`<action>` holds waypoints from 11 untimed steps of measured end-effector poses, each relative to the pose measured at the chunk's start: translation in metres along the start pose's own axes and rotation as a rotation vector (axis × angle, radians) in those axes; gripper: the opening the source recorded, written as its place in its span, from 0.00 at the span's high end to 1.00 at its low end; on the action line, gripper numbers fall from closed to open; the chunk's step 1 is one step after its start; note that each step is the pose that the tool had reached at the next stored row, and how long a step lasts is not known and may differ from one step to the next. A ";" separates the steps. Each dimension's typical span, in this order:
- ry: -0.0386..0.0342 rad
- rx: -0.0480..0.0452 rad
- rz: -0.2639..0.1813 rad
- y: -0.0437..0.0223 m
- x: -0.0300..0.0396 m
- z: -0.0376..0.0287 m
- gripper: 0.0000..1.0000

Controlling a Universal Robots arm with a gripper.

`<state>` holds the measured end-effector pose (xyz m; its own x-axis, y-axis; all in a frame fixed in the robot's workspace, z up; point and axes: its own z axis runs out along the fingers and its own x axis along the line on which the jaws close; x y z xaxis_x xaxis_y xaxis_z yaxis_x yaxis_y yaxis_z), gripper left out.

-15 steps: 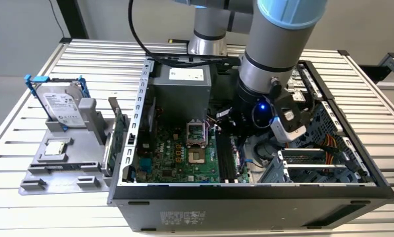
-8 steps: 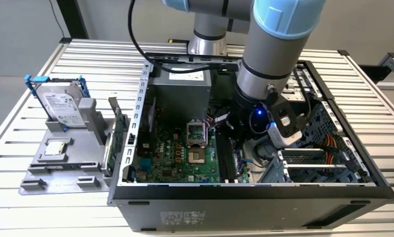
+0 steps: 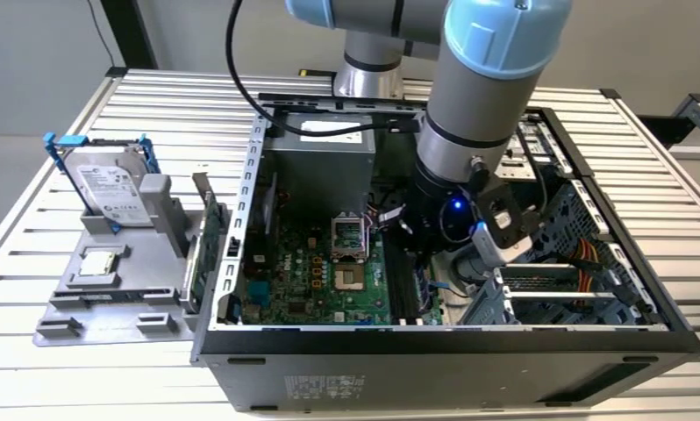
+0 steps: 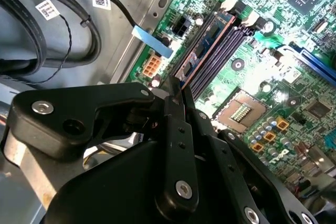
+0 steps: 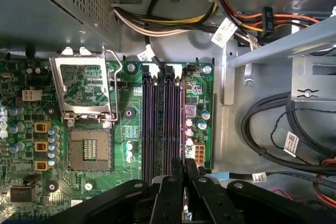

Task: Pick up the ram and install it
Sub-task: 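Insert the ram into the slot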

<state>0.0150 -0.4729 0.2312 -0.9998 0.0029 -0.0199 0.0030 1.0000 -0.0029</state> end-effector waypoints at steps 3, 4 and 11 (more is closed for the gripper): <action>-0.0002 0.0037 0.000 0.0000 0.0001 0.0012 1.00; -0.0001 0.0067 0.000 0.0001 0.0002 0.0017 1.00; -0.0002 0.0191 0.000 0.0029 0.0003 0.0051 1.00</action>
<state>0.0149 -0.4700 0.2260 -0.9998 0.0024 -0.0201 0.0029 0.9998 -0.0219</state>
